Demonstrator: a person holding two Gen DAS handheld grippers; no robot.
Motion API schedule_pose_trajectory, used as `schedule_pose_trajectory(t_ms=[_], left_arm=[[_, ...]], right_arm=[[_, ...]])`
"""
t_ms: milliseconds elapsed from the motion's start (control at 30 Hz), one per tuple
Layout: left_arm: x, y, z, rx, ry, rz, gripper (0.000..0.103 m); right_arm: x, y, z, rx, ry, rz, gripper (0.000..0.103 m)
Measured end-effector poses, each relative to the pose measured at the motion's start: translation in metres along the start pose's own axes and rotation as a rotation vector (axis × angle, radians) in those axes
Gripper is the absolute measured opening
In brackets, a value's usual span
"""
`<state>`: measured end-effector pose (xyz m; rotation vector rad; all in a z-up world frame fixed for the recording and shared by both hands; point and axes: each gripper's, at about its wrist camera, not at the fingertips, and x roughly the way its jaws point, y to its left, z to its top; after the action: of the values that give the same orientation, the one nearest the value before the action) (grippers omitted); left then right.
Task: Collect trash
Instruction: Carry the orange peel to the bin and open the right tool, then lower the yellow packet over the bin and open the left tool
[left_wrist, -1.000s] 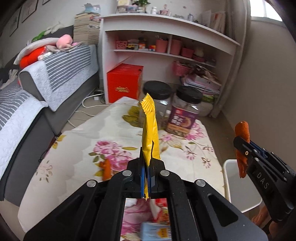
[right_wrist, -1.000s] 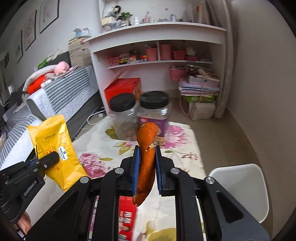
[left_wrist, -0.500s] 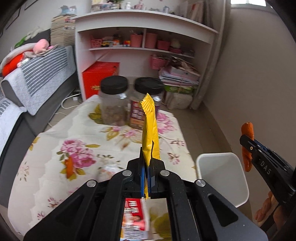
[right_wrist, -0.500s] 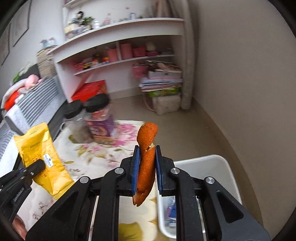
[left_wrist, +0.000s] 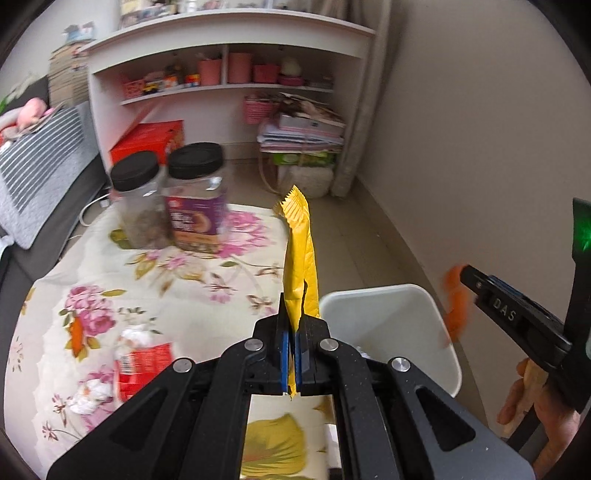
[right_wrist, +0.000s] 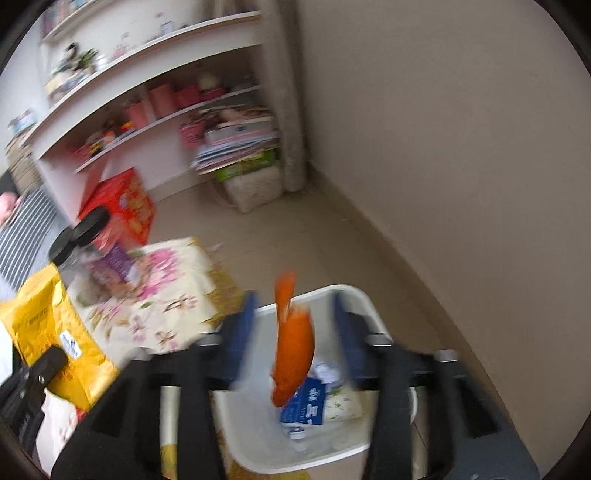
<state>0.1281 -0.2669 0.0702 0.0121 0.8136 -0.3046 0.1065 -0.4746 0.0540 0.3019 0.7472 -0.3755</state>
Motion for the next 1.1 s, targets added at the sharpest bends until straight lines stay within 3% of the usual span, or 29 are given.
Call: schedule_pose_trajectory(t_ms=[200,300,533,567,667,800,967,1100], left_arm=[[0.015,-0.04,0.0,0.05,0.029,-0.029,0.002],[0.024,-0.056,-0.001,0.066,0.048,-0.036,0.002],[0.049,-0.088,0.001,0.111,0.121,-0.079,0.005],[0.053,-0.092,0.001,0.113,0.132,-0.08,0.008],[0.056,-0.096,-0.001,0.115,0.14,-0.079,0.035],[0.057,-0.097,-0.003,0.129,0.143,-0.064,0.043],[0.056,-0.088,-0.003,0.12,0.142,-0.029,0.072],[0.054,-0.075,0.001,0.098,0.133,0.008,0.078]], right_arm=[[-0.011,-0.046,0.005,0.106,-0.051,-0.104,0.081],[-0.017,-0.06,0.005,0.127,-0.08,-0.161,0.088],[-0.021,-0.094,0.005,0.217,-0.08,-0.216,0.091],[-0.022,-0.095,0.005,0.223,-0.081,-0.221,0.091],[-0.026,-0.101,0.004,0.241,-0.097,-0.237,0.092],[-0.033,-0.098,0.005,0.227,-0.117,-0.255,0.095],[-0.031,-0.082,0.004,0.159,-0.114,-0.281,0.096],[-0.022,-0.066,0.003,0.099,-0.084,-0.284,0.096]])
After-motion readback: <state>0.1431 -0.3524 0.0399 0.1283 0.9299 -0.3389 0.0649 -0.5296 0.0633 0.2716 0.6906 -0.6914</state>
